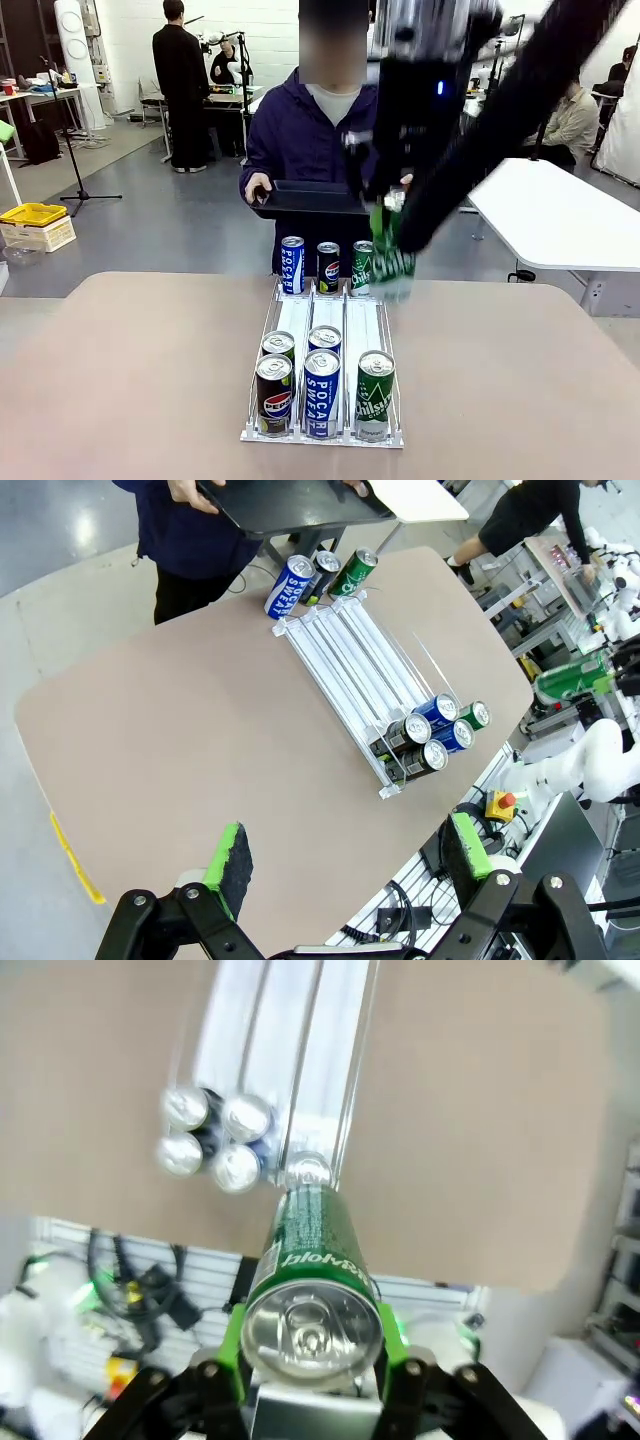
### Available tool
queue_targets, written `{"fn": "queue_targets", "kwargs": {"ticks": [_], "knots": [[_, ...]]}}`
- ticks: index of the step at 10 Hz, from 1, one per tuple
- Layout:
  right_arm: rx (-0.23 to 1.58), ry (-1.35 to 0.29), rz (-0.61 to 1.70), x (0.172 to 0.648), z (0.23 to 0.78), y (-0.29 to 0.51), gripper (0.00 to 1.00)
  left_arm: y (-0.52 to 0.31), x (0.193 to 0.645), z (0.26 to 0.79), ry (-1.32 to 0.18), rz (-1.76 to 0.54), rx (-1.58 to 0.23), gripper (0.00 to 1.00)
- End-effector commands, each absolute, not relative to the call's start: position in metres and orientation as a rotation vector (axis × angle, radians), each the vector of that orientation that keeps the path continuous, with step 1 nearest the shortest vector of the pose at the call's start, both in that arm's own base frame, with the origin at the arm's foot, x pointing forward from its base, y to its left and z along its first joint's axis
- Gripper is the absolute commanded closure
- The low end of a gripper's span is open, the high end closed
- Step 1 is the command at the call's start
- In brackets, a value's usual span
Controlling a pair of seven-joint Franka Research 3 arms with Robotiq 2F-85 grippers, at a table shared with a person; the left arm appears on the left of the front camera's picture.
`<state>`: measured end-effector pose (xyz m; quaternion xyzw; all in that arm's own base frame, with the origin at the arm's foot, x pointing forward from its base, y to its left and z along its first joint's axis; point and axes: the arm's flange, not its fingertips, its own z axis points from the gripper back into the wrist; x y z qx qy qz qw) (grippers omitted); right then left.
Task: Retrieve and hand over the desired beverage to the person.
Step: Pick up a can of the same type that the person held from the Automatic Can Dispenser, then place the picked can on the Handle tray extended by the person.
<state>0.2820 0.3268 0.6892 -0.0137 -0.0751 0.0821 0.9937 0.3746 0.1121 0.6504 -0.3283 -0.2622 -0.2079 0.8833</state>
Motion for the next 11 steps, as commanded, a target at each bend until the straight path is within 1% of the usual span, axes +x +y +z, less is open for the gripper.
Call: {"fn": "queue_targets", "kwargs": {"ticks": [1, 3, 5, 6, 11], "knots": [[-0.043, -0.233, 0.146, 0.304, 0.722, 0.342, 0.47, 0.112, 0.374, 0.651, -0.558, -0.446, -0.699, 0.0], [-0.014, -0.259, 0.147, 0.329, 0.737, 0.337, 0.47, 0.112, 0.374, 0.651, -0.558, -0.446, -0.699, 0.0], [0.013, -0.259, 0.141, 0.355, 0.741, 0.332, 0.47, 0.112, 0.374, 0.651, -0.558, -0.446, -0.699, 0.0], [0.001, -0.243, 0.151, 0.33, 0.736, 0.329, 0.47, 0.112, 0.374, 0.651, -0.558, -0.446, -0.699, 0.0], [0.001, -0.243, 0.151, 0.33, 0.736, 0.329, 0.47, 0.112, 0.374, 0.651, -0.558, -0.446, -0.699, 0.0]]}}
